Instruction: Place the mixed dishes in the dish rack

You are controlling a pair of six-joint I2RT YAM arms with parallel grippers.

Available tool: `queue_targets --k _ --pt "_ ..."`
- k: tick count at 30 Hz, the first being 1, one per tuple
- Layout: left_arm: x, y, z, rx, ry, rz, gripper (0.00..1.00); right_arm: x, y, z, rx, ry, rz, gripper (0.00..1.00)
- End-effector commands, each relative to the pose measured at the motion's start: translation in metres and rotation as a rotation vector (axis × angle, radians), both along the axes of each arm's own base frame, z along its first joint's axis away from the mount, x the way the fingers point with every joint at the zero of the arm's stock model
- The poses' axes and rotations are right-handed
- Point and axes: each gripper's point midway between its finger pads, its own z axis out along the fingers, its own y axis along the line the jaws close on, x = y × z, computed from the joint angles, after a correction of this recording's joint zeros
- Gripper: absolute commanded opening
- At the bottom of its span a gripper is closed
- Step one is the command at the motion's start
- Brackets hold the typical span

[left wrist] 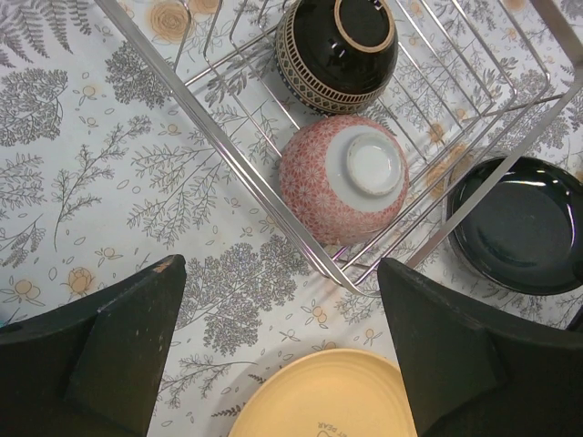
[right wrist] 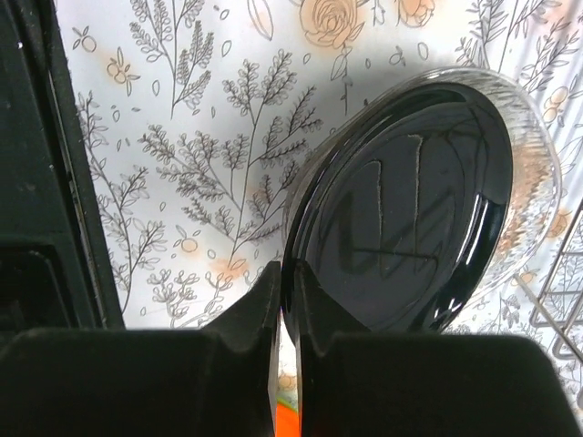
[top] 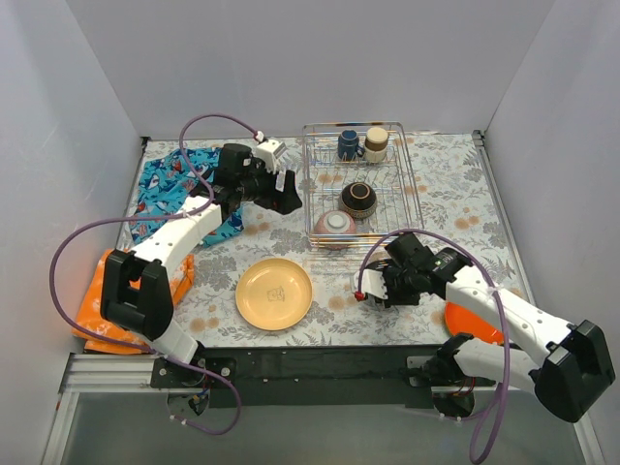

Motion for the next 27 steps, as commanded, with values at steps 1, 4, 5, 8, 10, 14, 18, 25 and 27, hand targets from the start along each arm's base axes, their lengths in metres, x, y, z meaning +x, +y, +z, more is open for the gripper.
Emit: queue_targets --k 1,4,5,8,10,14,18,25,27 --pt "-0.007 0.002 0.041 -0.051 -0.099 0.0 0.87 -0.013 -0.014 0.016 -0.054 0.028 -0.022 0.01" --pt "-0.01 0.0 0.043 -0.069 -0.094 -0.007 0.87 -0.011 -0.018 0.033 -0.052 -0.025 0.004 0.01" --pt "-0.011 -0.001 0.042 -0.077 -0.083 -0.005 0.87 -0.005 -0.016 0.048 -0.034 -0.077 0.033 0.01" --pt "-0.013 -0.003 0.042 -0.101 -0.075 -0.009 0.87 -0.004 -0.014 0.074 -0.008 -0.136 0.105 0.01" --pt "-0.017 -0.008 0.042 -0.139 -0.047 -0.012 0.87 -0.006 -0.013 0.082 0.006 -0.148 0.149 0.01" --pt "-0.04 -0.023 0.043 -0.238 0.053 -0.089 0.88 -0.009 -0.014 0.082 -0.007 -0.131 0.168 0.01" --pt "-0.048 -0.024 0.034 -0.273 0.104 -0.086 0.87 -0.008 -0.01 0.093 0.028 -0.194 0.251 0.01" --pt "-0.04 0.003 0.03 -0.227 0.075 0.02 0.88 -0.001 0.033 0.14 0.223 -0.342 0.441 0.01" --pt "-0.033 0.017 0.028 -0.215 0.076 0.077 0.88 0.003 0.049 0.136 0.251 -0.38 0.514 0.01"
